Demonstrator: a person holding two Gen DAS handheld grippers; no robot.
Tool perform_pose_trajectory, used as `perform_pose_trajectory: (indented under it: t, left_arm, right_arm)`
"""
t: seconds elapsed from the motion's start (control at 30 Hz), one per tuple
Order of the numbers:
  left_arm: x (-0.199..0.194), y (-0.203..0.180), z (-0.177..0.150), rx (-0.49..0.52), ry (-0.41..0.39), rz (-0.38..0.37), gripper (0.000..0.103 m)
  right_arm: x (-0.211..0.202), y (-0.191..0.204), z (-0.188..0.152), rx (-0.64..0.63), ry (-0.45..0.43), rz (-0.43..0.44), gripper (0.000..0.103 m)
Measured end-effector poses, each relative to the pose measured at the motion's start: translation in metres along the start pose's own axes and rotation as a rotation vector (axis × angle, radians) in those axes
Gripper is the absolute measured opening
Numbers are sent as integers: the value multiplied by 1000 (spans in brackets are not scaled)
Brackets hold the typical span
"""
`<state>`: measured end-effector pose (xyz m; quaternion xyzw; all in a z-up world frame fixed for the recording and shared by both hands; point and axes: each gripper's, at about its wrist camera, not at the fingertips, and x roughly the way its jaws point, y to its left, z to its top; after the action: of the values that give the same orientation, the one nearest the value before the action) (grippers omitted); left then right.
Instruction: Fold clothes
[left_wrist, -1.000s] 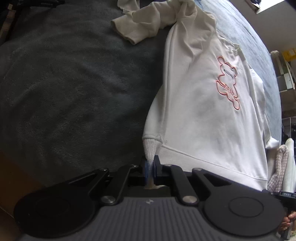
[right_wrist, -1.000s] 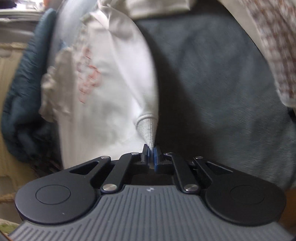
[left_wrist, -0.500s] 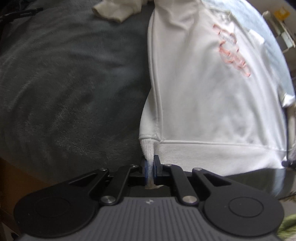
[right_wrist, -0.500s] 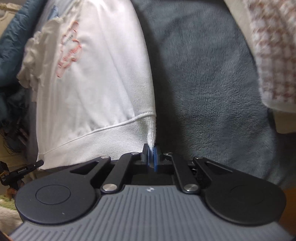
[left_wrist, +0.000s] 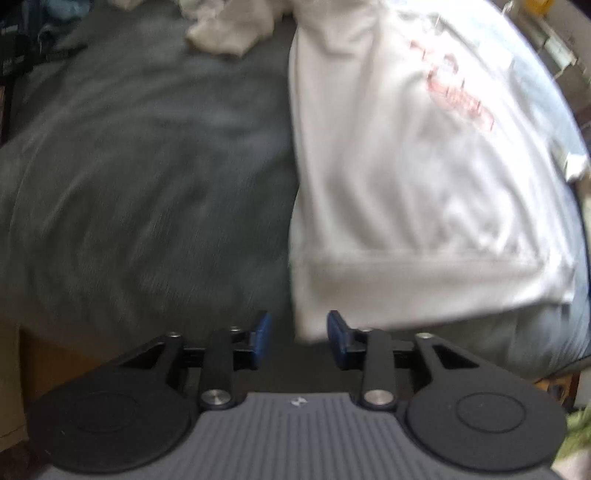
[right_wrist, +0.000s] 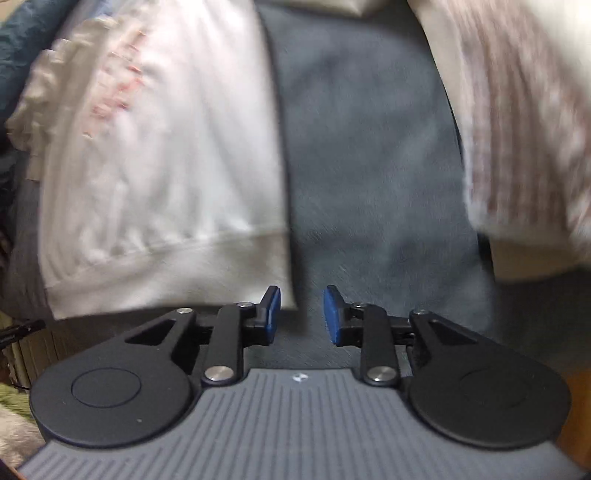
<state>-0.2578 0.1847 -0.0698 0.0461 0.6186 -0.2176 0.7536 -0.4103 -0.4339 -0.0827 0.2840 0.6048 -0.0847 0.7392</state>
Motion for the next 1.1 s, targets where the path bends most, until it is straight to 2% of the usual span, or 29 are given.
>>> perform_pose_trajectory:
  t: [0.1,0.17,0.2,0.23,0.27,0.33,0.4,0.47,0.6,0.67,0.8,0.9,0.93,0.97,1.07,1.1]
  left_arm:
    - [20,-2,12,7,-35,-9,40]
    - [31,2,20,-4,-32,-15,32]
    - [33,6,19,-23,-29,-31,19]
    - [34,12,17,-47,-24,-53,13]
    - [31,19,16,-79,-26,-99,11]
    - [16,38,13,-184,-40,-241,10]
    - [8,59,7,-268,-46,-319,10]
    - [16,74,-1,-301,-18,-325,11]
    - [37,102,-18,-350,51,-314,18]
    - [32,104,-20,-325,68,-304,24]
    - [2,102,-15,-209,93,-219,27]
    - [-18,90,7,-59,42,-131,31]
    - [-19,84,20,-30,20,-122,32]
    - [-19,78,33,-14,-1,-125,32]
    - [-9,51,75,33,-62,-214,33]
    - [-3,47,84,65,-61,-236,35]
  right_arm:
    - [1,30,19,-46,-48,59,25]
    - [8,54,32,-95,-58,98,25]
    - [10,65,37,-122,-62,114,25]
    - [14,77,41,-147,-62,132,25]
    - [16,87,43,-168,-60,145,25]
    - [20,107,47,-205,-55,166,25]
    - [21,119,50,-221,-47,183,25]
    - [25,126,52,-230,-35,194,25]
    - [50,124,59,-184,3,126,25]
    - [53,125,60,-181,-2,89,25]
    - [45,131,59,-203,-56,14,25]
    - [42,133,56,-210,-133,-57,25]
    - [44,134,57,-205,-164,-75,25]
    - [45,134,57,-199,-195,-92,25]
    - [60,135,64,-166,-253,-142,24]
    - [64,134,65,-161,-265,-154,24]
